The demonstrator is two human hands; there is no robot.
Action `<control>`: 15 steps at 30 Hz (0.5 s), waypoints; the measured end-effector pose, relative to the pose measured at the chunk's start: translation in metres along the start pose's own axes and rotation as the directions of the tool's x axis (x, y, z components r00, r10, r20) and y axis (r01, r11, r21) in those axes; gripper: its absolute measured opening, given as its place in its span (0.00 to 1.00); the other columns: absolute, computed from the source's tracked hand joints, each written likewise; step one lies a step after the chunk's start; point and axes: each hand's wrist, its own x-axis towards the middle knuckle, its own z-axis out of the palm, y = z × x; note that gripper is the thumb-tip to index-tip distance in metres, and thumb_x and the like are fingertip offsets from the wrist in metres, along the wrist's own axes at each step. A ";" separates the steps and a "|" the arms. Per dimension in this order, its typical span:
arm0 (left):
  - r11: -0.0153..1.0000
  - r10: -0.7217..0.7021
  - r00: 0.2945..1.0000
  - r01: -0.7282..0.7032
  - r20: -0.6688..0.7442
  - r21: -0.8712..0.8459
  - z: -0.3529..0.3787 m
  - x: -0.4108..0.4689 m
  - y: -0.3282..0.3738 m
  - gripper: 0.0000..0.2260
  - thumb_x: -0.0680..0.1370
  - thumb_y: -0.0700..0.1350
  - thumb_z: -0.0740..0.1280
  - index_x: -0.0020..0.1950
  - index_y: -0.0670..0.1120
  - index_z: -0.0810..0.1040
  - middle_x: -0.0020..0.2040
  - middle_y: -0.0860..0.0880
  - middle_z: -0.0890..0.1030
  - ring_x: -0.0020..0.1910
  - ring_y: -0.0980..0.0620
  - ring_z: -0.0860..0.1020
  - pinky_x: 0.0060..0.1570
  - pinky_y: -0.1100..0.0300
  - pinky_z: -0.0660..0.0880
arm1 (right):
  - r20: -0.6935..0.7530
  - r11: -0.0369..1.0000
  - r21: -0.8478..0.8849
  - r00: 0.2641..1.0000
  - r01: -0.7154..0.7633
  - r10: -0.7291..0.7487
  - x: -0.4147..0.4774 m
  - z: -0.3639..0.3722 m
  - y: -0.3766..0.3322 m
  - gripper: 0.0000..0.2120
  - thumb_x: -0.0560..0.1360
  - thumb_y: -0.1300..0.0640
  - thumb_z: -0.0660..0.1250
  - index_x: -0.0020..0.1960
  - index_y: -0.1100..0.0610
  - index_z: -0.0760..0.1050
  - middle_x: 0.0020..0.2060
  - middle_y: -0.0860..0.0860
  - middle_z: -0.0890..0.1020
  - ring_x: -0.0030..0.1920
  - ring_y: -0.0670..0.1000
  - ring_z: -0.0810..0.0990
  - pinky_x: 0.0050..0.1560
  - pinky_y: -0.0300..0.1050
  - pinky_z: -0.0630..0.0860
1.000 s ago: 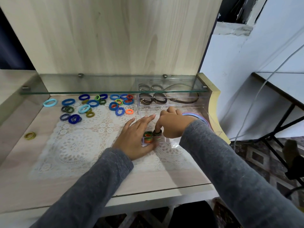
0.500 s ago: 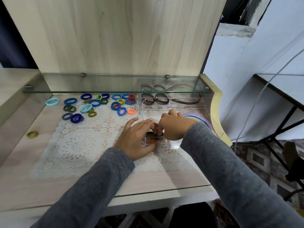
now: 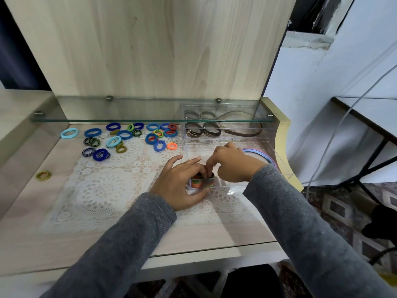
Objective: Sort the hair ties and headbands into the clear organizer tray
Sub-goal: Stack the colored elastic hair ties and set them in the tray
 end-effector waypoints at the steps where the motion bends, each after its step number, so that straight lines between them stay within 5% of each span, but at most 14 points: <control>1: 1.000 0.000 1.000 0.000 0.001 0.001 0.000 0.000 0.000 0.13 0.71 0.57 0.69 0.51 0.53 0.75 0.55 0.61 0.80 0.70 0.59 0.69 0.73 0.52 0.54 | -0.057 0.999 0.047 0.998 0.006 -0.003 0.001 0.002 0.003 0.22 0.70 0.68 0.56 0.46 0.44 0.78 0.52 0.48 0.72 0.55 0.52 0.62 0.62 0.49 0.61; 6: 1.000 -0.014 1.000 0.014 0.000 0.013 -0.001 0.000 0.003 0.16 0.70 0.56 0.70 0.54 0.54 0.72 0.59 0.59 0.79 0.68 0.59 0.70 0.72 0.53 0.56 | -0.287 0.983 0.183 0.956 -0.008 0.061 0.011 0.021 0.020 0.21 0.67 0.69 0.56 0.35 0.42 0.72 0.46 0.47 0.75 0.56 0.55 0.70 0.62 0.53 0.65; 15: 0.968 -0.091 0.996 0.094 -0.024 0.231 0.001 0.002 0.002 0.23 0.70 0.67 0.65 0.59 0.56 0.74 0.63 0.60 0.75 0.69 0.55 0.68 0.68 0.52 0.58 | -0.487 0.967 0.238 0.872 0.088 0.041 0.015 0.055 0.031 0.20 0.68 0.72 0.59 0.41 0.53 0.84 0.45 0.50 0.79 0.51 0.55 0.69 0.55 0.50 0.67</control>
